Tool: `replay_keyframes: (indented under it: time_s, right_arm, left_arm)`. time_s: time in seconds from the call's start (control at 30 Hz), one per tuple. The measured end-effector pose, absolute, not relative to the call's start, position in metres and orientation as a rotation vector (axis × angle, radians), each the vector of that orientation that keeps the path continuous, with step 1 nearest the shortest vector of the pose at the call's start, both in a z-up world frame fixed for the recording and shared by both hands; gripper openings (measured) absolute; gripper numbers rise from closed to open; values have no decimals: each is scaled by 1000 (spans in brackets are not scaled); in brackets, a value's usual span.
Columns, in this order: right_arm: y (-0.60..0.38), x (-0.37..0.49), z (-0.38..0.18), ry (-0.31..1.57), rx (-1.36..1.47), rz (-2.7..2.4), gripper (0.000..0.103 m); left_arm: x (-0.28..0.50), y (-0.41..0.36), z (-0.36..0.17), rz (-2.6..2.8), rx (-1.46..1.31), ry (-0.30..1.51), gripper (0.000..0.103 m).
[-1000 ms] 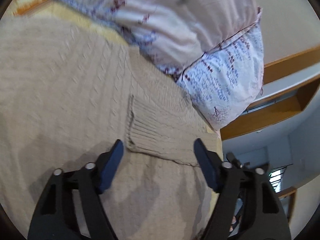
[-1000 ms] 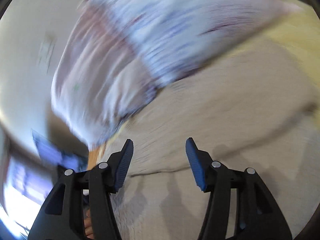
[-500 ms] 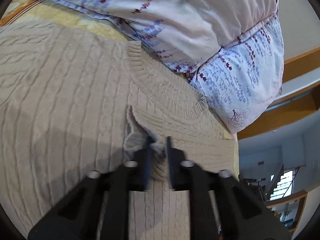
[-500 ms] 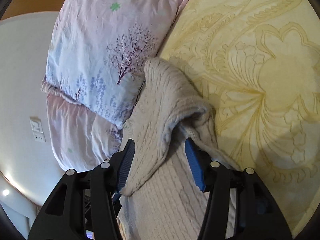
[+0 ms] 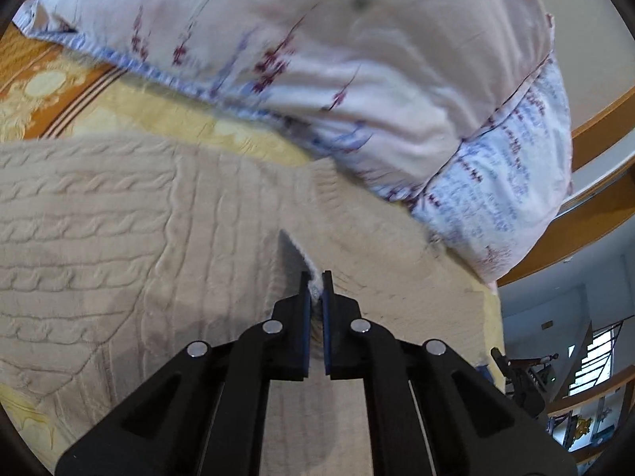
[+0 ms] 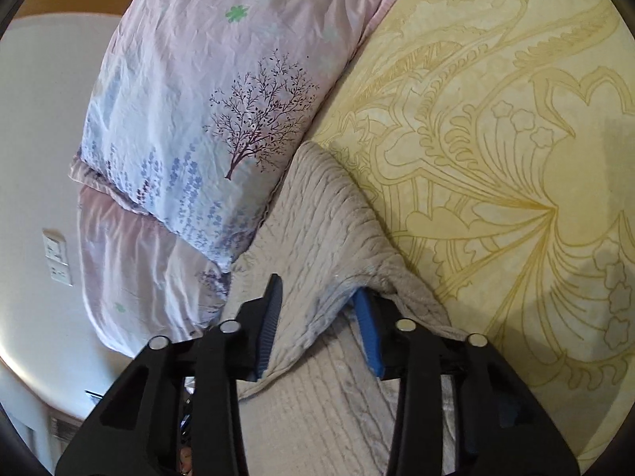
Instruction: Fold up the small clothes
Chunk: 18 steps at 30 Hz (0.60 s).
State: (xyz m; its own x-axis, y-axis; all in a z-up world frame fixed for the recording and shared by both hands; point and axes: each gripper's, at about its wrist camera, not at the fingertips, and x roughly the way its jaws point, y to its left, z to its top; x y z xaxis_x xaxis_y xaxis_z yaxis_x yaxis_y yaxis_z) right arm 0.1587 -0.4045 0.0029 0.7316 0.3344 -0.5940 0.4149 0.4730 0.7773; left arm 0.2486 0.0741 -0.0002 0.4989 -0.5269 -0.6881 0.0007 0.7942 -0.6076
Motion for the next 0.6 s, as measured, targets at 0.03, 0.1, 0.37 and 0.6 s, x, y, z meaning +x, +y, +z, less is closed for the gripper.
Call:
replay_keyframes:
  time_s: [0.03,0.1,0.37,0.6]
  right_arm:
    - [-403,158,4,781,1083,-73,8]
    - [-400,154,8,759,1035,-112,8]
    - [-385,154,20,770,913,-96,29]
    - [-376,158,18,797,943,-38,42]
  left_arm:
    - [249,72,-3,-337,-580,1019,5]
    - [249,68,-6,-328,-548,1036,5]
    - [244,76,8,-430,-664,1045,45]
    - [229,78,7,-387,-635,1121,45]
